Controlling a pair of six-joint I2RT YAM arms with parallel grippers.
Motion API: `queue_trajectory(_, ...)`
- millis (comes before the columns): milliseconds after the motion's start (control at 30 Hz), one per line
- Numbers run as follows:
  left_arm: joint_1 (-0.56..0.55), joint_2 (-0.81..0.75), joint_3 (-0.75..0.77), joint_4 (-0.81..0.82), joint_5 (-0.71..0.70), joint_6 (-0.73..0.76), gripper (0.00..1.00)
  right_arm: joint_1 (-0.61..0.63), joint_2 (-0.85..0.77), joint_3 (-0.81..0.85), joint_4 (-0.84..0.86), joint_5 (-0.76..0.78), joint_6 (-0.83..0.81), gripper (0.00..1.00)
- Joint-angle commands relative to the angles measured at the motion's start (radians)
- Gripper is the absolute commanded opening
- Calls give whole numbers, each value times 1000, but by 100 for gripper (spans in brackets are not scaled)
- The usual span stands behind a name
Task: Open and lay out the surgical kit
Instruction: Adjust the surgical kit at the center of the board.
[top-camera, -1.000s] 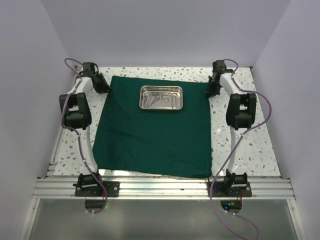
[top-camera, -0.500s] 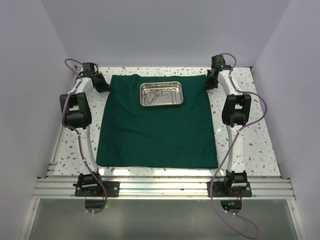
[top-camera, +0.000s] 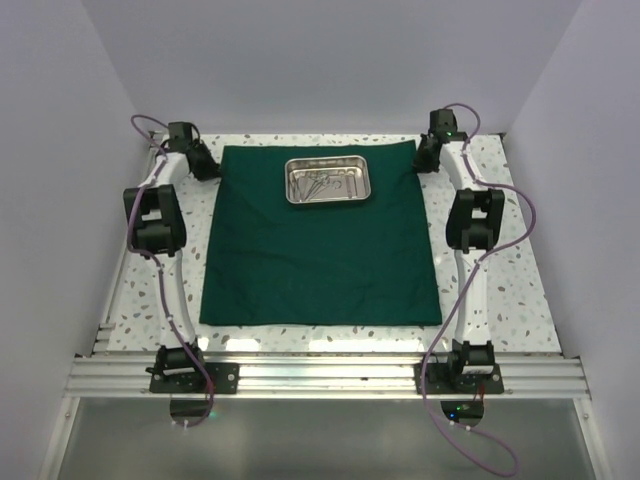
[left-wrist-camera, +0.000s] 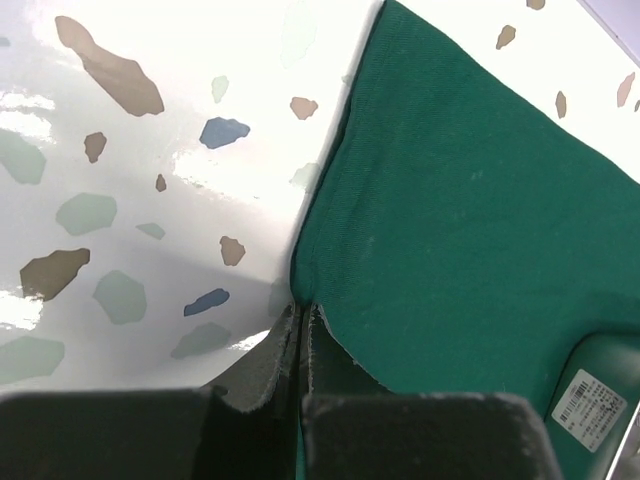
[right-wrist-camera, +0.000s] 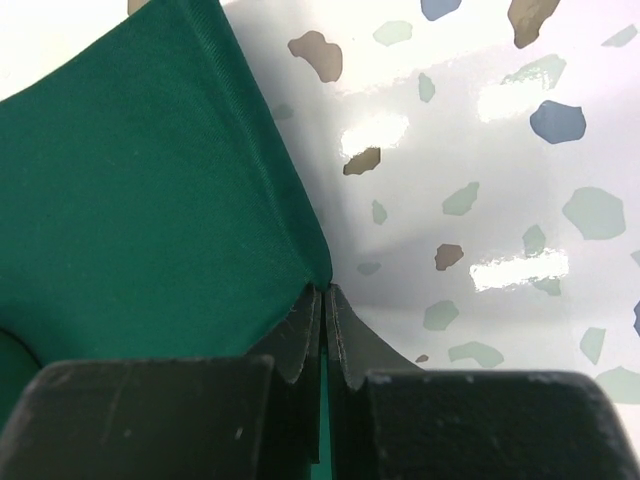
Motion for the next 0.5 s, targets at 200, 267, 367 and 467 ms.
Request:
queue_trajectory(200,16,-51,-23,-63,-144,20,100,-43,-54,-44,18,108,-16,58)
queue_trajectory(267,16,-97,-14,-60,-143,32,100,-43,-105,-119,77,121,-28,84)
queue_trajectory(367,16,-161,-2,-60,-120,32,100,-45,-198,-173,107,143,-55,97)
queue_trajectory(467,10,-204,17,-66,-54,27,100,-45,-258,-170,63,161,-68,98)
